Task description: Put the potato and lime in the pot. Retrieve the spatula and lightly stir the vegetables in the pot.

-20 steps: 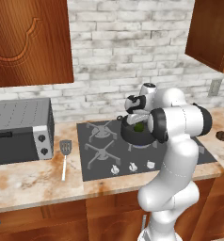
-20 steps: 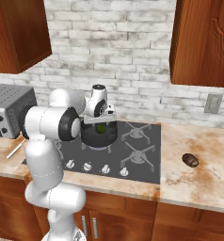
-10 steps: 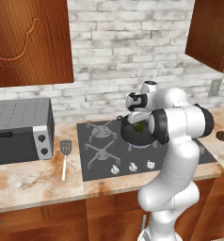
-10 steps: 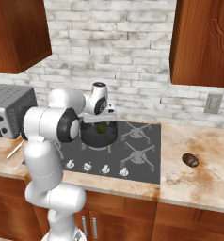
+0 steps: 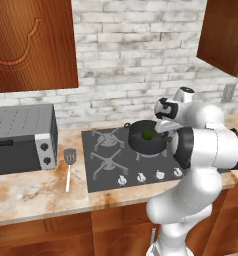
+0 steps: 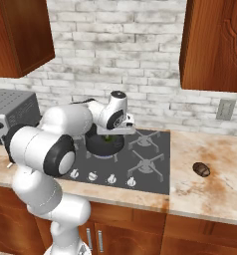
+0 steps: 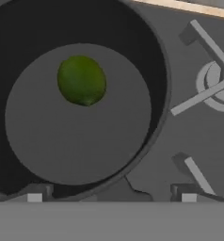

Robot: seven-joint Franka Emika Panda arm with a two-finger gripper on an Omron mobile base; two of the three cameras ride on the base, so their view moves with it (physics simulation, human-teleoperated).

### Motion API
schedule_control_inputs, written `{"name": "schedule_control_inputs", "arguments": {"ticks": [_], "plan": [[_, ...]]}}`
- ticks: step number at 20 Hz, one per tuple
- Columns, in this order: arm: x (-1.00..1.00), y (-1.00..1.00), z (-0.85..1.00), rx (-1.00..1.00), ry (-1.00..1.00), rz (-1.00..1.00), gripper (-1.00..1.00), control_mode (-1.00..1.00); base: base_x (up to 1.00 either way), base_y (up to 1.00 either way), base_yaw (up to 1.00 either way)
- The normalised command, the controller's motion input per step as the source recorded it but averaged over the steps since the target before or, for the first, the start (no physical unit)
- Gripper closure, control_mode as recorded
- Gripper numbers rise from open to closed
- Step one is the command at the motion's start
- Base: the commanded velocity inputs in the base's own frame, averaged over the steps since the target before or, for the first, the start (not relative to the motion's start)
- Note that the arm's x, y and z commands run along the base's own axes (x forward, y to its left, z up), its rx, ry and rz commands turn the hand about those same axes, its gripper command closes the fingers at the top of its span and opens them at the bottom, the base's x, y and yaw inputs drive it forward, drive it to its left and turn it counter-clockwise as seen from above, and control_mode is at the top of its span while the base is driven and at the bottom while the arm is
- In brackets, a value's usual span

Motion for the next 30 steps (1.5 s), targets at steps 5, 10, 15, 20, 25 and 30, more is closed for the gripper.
{"name": "schedule_control_inputs", "arguments": {"ticks": [5,10,15,20,25,30], "plan": [[-0.18,-0.83,0.35,0.04,-0.06,-0.08,-1.0,-1.0,0.0,0.0,0.0],[-0.08,-0.94,0.07,0.01,0.05,-0.11,-1.0,-1.0,0.0,0.0,0.0],[0.0,-1.0,0.0,0.0,0.21,-0.09,-1.0,-1.0,0.0,0.0,0.0],[-0.17,-0.81,-0.28,0.0,0.15,-0.03,-1.0,-1.0,0.0,0.0,0.0],[-0.4,-0.37,-0.7,0.0,0.0,0.01,-1.0,-1.0,0.0,0.0,0.0],[-0.02,-0.84,-0.08,0.0,0.0,0.08,-1.0,-1.0,0.0,0.0,0.0]]}}
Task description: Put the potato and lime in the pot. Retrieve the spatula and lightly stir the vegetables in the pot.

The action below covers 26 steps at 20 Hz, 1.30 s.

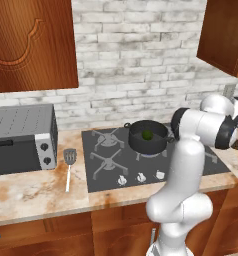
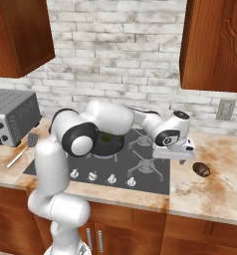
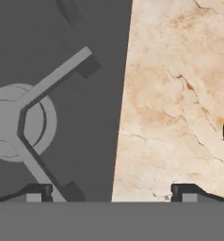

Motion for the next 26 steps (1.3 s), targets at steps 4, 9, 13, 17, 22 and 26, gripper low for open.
{"name": "schedule_control_inputs", "arguments": {"ticks": [4,9,13,17,22,26], "plan": [[0.34,-0.89,0.13,0.0,0.03,0.1,-1.0,-1.0,0.0,0.0,0.0],[0.4,-0.81,0.03,0.0,0.0,0.1,-1.0,-1.0,0.0,0.0,0.0],[0.03,-0.14,-0.16,0.0,0.0,0.01,-1.0,-1.0,0.0,0.0,0.0],[0.01,0.0,-0.49,0.0,0.0,0.02,-1.0,-1.0,0.0,0.0,0.0],[0.28,0.0,-0.12,-0.01,0.0,0.07,-1.0,-1.0,0.0,0.0,0.0],[0.07,0.0,-0.01,-0.04,0.0,0.04,-1.0,-1.0,0.0,0.0,0.0]]}}
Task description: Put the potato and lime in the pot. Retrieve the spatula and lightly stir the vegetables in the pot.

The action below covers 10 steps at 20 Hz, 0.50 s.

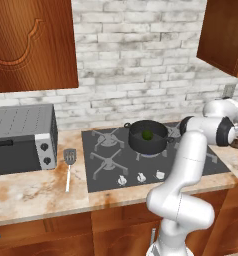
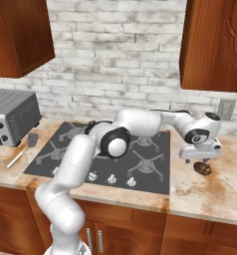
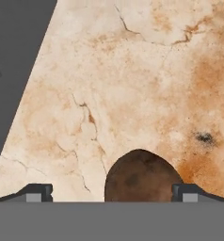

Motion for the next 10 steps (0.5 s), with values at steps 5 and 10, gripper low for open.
{"name": "schedule_control_inputs", "arguments": {"ticks": [5,10], "plan": [[0.0,0.01,0.0,-0.08,0.05,0.06,-1.0,-1.0,0.0,0.0,0.0],[-0.02,0.02,0.0,-0.1,0.11,0.12,-1.0,-1.0,0.0,0.0,0.0]]}}
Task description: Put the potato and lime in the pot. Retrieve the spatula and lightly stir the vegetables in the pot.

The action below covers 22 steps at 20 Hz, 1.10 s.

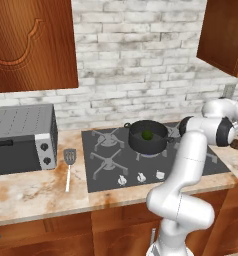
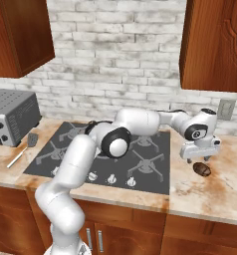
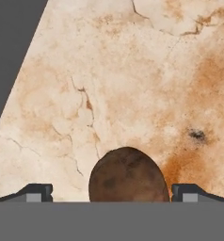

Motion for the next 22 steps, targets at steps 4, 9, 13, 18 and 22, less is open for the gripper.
{"name": "schedule_control_inputs", "arguments": {"ticks": [4,9,13,18,22], "plan": [[-0.11,-0.05,-0.01,-0.03,0.01,0.06,-1.0,-1.0,0.0,0.0,0.0],[-0.2,-0.32,-0.02,0.01,-0.01,0.0,-1.0,-1.0,0.0,0.0,0.0],[0.0,-0.01,-0.18,0.0,-0.01,0.0,-1.0,-1.0,0.0,0.0,0.0],[0.0,0.01,-0.51,0.0,-0.04,0.0,-1.0,-1.0,0.0,0.0,0.0],[0.0,0.08,-0.16,0.0,0.0,0.0,1.0,-1.0,0.0,0.0,0.0]]}}
